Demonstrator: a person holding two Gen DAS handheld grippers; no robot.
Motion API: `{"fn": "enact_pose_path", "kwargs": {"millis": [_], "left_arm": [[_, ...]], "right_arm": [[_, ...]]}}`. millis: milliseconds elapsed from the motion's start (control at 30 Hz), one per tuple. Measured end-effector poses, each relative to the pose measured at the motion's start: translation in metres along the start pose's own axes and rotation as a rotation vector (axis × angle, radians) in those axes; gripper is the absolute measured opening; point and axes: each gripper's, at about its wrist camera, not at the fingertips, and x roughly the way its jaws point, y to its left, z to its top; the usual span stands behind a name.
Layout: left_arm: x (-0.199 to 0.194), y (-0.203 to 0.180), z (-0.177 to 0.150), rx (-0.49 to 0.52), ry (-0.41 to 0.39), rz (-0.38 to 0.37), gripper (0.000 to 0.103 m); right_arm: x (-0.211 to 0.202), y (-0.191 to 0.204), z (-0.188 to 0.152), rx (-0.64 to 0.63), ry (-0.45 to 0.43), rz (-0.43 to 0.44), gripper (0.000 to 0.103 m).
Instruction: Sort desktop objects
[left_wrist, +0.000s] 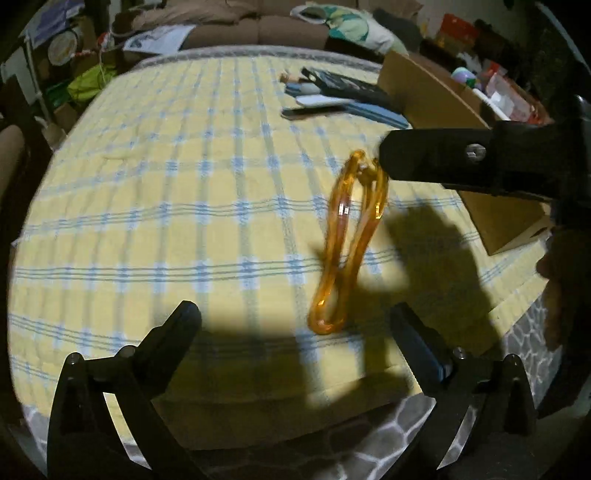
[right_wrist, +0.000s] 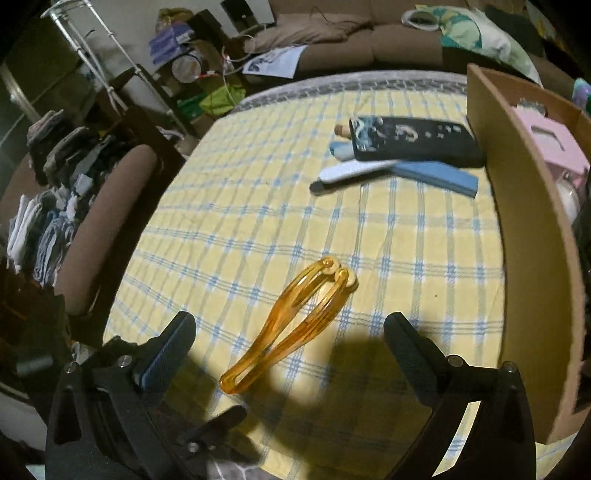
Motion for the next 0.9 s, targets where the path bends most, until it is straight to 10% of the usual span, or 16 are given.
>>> {"fn": "enact_pose_path", "kwargs": {"millis": [467,733,900], "left_arm": [[0.013,-0.006,0.008,-0.021,-0.023,0.005,0.095],[0.008,-0.015,0.005,0.074,-0.044,0.029,0.048],[0.007,-0.013,0.005,0.072,-0.044,0.023,0.044]], "right_arm": [[0.035,-0.01,0.011,0.095,0.035,0.003,0.1],[0.042,-0.019,0.009,0.094,0.061,0.036,0.051],[0.033,-0.026,0.007,0.1,0.065,0.081,0.037]]}}
